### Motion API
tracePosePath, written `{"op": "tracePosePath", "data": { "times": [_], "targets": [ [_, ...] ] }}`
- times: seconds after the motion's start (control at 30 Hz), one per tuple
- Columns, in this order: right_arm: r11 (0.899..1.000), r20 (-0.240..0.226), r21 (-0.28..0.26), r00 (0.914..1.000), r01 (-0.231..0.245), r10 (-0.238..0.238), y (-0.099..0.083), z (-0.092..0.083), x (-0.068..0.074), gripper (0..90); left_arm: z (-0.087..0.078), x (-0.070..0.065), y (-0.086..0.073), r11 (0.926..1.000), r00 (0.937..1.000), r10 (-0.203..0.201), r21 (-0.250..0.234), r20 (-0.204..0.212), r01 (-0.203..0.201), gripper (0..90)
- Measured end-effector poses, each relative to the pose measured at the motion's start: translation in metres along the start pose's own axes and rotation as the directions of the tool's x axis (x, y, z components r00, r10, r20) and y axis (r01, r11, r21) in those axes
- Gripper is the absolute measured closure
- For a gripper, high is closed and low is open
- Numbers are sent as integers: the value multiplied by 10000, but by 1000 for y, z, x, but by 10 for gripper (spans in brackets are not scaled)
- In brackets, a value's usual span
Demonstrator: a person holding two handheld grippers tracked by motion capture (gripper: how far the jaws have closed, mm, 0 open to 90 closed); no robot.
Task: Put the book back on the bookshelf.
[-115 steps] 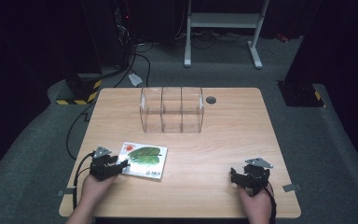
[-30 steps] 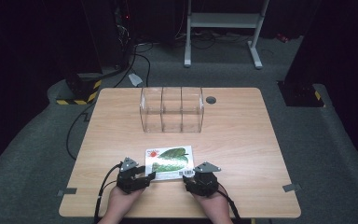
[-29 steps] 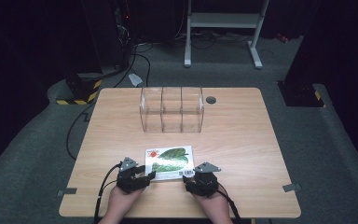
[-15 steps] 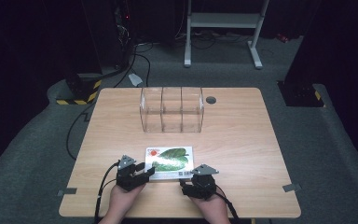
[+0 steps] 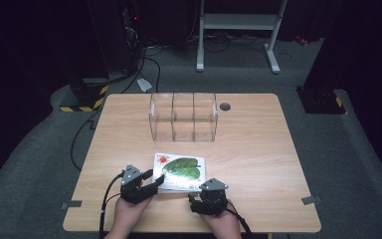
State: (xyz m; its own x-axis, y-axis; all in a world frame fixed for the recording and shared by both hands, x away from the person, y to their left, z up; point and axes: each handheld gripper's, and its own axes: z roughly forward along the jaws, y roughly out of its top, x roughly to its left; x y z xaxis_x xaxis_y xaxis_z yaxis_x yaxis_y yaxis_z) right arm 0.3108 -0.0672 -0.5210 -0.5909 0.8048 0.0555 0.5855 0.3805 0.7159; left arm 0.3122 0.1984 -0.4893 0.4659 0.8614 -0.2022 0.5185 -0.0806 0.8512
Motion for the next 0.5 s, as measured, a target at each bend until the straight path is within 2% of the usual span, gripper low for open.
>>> {"op": "tracePosePath", "data": {
  "times": [0.23, 0.5],
  "targets": [
    [9999, 318, -63, 9995, -88, 90, 2, 6, -7, 259, 0, -5, 1, 9996, 9996, 267, 49, 11, -267, 449],
    [9985, 133, -297, 9989, -453, 457, 1, 5, -12, 322, 3, 1, 0, 9999, 9998, 33, 169, 210, -36, 444]
  ]
}}
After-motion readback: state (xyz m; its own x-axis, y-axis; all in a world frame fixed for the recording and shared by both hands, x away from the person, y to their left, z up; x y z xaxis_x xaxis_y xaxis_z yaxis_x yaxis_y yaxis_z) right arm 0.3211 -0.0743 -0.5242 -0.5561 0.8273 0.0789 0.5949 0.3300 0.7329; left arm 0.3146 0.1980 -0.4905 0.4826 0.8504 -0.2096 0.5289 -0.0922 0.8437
